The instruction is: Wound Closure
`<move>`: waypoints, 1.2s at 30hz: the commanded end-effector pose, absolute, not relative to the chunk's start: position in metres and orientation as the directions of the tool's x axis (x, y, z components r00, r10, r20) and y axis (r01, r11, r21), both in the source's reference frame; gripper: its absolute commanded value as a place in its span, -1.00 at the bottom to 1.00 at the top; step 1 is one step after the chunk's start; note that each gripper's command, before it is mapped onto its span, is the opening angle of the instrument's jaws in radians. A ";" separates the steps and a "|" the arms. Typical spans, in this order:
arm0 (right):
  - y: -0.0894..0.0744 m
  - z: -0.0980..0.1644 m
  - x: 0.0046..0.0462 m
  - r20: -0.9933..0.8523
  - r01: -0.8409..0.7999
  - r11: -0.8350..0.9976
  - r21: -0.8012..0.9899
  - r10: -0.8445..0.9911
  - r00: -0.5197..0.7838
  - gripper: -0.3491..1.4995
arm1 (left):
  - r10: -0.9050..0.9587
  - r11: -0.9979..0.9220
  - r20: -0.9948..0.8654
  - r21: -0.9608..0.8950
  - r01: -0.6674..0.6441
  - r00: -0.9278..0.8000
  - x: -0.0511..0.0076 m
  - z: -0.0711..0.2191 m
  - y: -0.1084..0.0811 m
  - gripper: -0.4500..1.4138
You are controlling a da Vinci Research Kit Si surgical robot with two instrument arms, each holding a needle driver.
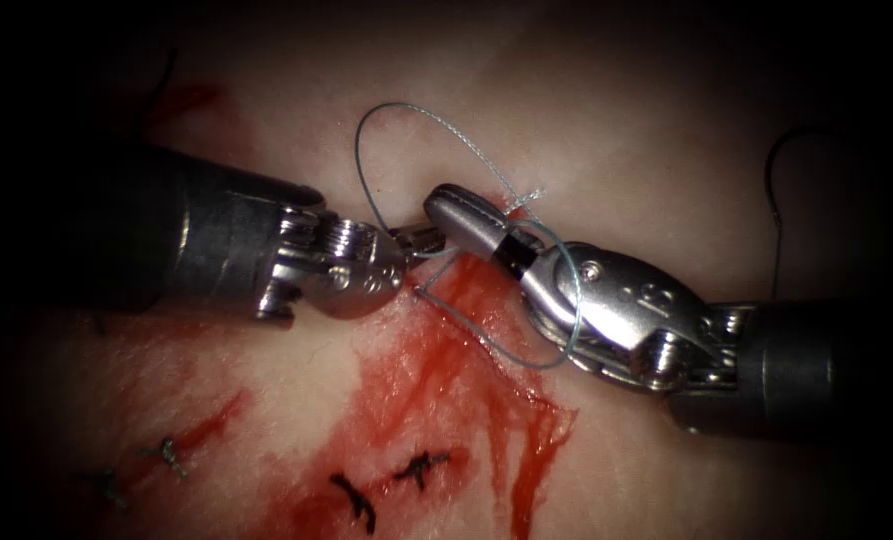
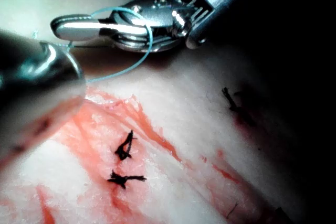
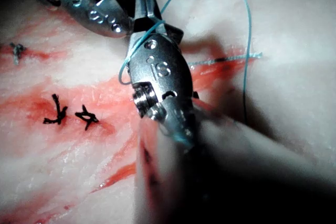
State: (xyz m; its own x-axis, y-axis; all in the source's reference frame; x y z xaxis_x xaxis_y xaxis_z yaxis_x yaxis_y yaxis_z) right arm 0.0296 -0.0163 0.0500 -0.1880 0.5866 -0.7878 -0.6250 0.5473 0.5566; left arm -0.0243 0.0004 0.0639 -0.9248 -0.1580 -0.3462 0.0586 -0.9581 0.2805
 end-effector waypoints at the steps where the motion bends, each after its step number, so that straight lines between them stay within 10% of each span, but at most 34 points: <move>1: -0.016 0.050 0.0303 -0.777 -0.640 0.519 0.567 0.594 -0.207 -1.00 | -0.166 -0.956 -0.343 0.286 0.065 -0.924 -0.0249 0.064 0.000 -1.00; 19: -0.017 0.054 0.0299 -0.418 -0.774 0.238 0.587 0.908 -0.038 -1.00 | -0.328 -0.892 -0.290 0.409 0.193 -0.899 -0.0251 0.061 0.000 -1.00; 36: -0.018 0.058 0.0311 -0.156 -0.745 -0.088 0.661 0.955 -0.252 -1.00 | -0.337 -0.849 -0.259 0.499 0.174 -0.905 -0.0243 0.059 0.002 -1.00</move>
State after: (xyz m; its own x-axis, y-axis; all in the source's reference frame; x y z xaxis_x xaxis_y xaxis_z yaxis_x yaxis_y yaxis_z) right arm 0.0302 -0.0182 0.0581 -0.2574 0.9545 -0.1504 -0.7439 -0.0964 0.6613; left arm -0.0238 0.0023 0.0584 -0.9065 -0.3345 -0.2576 0.1710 -0.8488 0.5002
